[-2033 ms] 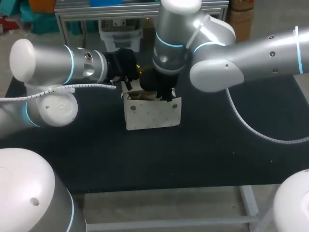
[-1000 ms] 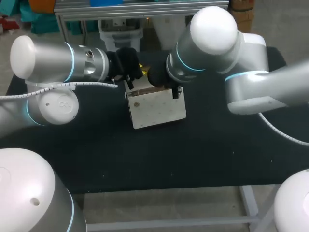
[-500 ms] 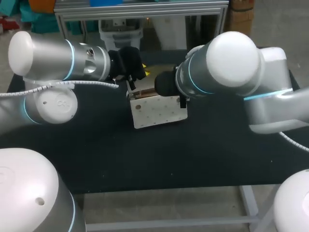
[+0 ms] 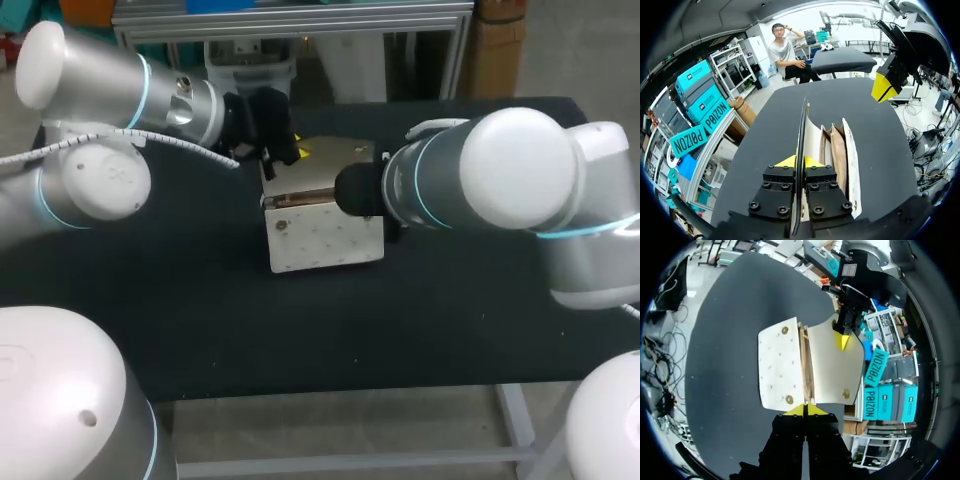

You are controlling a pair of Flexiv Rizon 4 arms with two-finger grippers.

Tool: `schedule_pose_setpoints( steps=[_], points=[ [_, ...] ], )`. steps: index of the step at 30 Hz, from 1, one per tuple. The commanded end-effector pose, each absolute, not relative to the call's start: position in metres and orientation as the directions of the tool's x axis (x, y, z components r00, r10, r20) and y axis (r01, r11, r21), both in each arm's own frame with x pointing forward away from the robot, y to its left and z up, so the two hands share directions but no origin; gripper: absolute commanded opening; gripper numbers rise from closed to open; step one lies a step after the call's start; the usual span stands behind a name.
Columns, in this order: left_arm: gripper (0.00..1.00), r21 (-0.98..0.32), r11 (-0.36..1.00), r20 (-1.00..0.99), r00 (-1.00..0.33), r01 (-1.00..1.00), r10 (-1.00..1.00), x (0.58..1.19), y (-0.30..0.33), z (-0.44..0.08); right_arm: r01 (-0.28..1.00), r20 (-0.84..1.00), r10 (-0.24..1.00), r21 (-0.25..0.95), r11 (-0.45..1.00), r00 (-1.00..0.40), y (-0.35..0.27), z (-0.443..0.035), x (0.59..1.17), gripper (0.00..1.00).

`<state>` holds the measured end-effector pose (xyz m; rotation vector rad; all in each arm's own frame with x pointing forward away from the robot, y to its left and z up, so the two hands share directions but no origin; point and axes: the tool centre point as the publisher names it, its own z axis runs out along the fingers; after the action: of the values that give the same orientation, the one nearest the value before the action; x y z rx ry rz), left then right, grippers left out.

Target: Pick up the bag, open it, inspect its contents, close it, and place it on the opposite side

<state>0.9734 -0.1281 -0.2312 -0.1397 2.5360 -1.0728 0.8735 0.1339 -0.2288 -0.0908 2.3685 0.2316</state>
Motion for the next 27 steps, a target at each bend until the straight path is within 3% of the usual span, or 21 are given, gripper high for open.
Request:
schedule_pose_setpoints(
  steps=[1, 13, 27],
  points=[
    [0.00, -0.701, 0.711, -0.258, -0.947, 0.047, -0.193, 1.003, -0.135, -0.247, -0.132, -0.695, 0.006, 0.145, 0.980, -0.719, 0.134, -0.240, 0.875, 0.00],
    [0.00, -0.694, 0.717, -0.265, -0.950, 0.070, -0.164, 1.032, -0.125, -0.285, -0.119, -0.649, 0.006, 0.148, 0.982, -0.761, 0.134, -0.258, 0.884, 0.00],
    [0.00, -0.636, 0.760, -0.379, -0.913, 0.136, -0.153, 1.008, -0.126, -0.309, -0.159, -0.602, -0.062, 0.110, 0.981, -0.796, 0.152, -0.290, 0.888, 0.00]
  ],
)
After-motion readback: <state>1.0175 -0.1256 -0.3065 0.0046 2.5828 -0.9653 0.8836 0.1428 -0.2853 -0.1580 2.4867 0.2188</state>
